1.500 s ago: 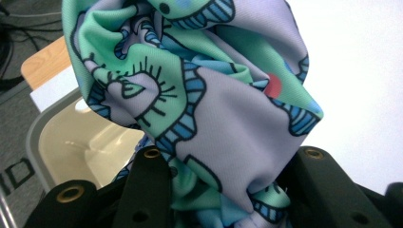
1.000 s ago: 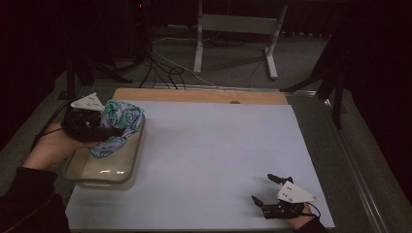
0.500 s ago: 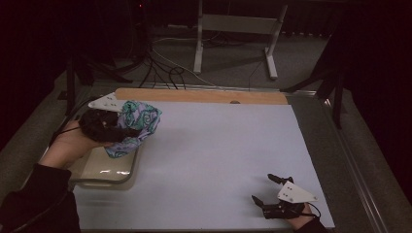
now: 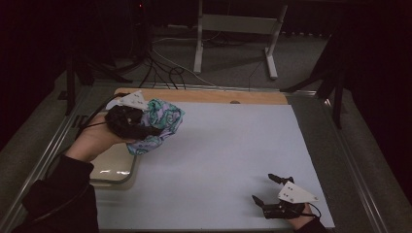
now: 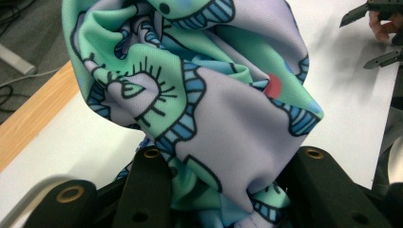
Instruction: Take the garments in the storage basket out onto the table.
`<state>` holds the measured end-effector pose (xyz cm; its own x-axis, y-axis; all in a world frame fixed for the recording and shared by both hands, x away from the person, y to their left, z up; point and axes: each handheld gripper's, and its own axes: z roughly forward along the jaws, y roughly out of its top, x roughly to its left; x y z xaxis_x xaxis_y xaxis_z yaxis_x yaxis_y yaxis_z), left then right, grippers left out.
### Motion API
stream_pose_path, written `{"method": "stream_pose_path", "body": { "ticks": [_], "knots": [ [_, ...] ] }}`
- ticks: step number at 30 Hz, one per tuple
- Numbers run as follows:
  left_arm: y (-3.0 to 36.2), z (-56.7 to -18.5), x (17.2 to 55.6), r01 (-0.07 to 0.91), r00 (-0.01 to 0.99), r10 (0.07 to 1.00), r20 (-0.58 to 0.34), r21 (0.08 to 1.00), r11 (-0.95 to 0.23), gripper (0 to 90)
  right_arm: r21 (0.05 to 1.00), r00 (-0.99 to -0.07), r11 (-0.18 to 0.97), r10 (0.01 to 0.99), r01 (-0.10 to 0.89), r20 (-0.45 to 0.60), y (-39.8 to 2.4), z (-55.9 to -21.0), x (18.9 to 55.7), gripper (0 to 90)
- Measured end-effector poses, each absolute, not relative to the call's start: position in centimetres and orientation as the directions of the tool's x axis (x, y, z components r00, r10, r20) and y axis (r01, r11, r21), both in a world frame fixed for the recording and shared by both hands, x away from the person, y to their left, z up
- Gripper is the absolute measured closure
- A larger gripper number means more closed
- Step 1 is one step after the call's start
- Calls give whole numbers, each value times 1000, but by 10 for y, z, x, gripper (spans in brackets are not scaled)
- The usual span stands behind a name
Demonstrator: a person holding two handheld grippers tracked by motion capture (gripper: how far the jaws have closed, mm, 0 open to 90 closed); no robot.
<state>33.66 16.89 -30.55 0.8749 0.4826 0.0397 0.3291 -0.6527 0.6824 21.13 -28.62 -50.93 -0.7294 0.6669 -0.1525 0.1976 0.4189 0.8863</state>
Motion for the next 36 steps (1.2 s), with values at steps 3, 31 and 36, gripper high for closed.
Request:
{"method": "stream_pose_path", "body": {
  "ticks": [3, 31, 36],
  "knots": [
    [151, -306, 342, 304, 894, 446, 43, 673, -675, 650, 885, -728, 419, 669, 202, -150, -287, -508, 211, 105],
    [64, -322, 369, 269, 919, 390, 54, 637, -722, 650, 889, -726, 417, 670, 191, -158, -289, -506, 211, 105],
    [48, -324, 374, 277, 914, 403, 51, 646, -711, 649, 893, -722, 409, 674, 188, -157, -289, -506, 210, 105]
  ]
}}
